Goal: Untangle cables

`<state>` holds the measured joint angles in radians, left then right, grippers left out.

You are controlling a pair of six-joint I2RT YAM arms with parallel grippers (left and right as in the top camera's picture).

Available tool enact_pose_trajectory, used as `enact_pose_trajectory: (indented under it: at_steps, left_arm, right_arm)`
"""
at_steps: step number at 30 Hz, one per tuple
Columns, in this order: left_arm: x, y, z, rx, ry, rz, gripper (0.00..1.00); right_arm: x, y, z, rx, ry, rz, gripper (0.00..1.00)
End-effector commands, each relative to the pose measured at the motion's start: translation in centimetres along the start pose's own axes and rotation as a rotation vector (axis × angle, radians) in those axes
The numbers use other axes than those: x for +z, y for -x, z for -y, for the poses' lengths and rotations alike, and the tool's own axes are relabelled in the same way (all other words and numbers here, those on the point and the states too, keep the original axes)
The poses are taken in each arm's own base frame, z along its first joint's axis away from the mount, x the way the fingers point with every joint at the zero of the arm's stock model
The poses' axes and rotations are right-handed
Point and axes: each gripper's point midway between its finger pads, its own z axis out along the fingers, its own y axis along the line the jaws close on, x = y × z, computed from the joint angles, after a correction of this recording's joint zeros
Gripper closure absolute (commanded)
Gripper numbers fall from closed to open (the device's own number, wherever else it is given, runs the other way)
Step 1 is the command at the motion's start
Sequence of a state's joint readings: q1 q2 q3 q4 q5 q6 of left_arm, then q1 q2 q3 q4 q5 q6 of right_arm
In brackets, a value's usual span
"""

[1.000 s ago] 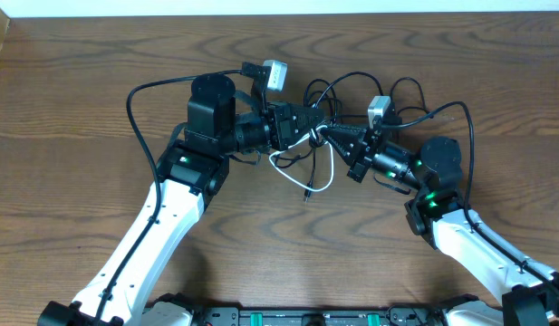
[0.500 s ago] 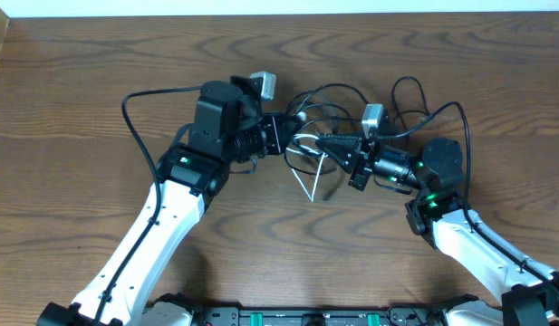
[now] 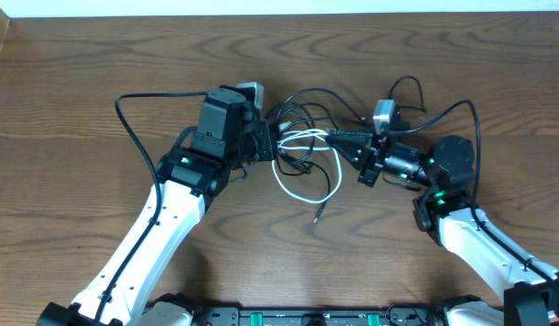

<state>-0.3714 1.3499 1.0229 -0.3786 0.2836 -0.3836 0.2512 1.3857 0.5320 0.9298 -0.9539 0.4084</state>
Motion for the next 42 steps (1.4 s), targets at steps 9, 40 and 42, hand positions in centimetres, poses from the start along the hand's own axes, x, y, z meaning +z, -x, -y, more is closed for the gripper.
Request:
enact_pose_trajectory:
  at_steps: [9,40,42]
  left_arm:
    - [-1.6,0.2,-6.6,0.011,0.356,0.043,0.60]
    - [-3.2,-7.3,-8.9,-0.375,0.435,-0.232,0.47]
    - [-3.1,-7.6,-8.3,-0.422,0.407,-0.243,0.47]
  right_arm:
    - [-1.9,1.1,2.5,0.143,-0.079,0.030,0.99]
    - [-3.2,-0.5,5.5,0.285,-0.211,0.008,0.26]
    - [-3.2,-0.5,5.5,0.285,-0.211,0.008,0.26]
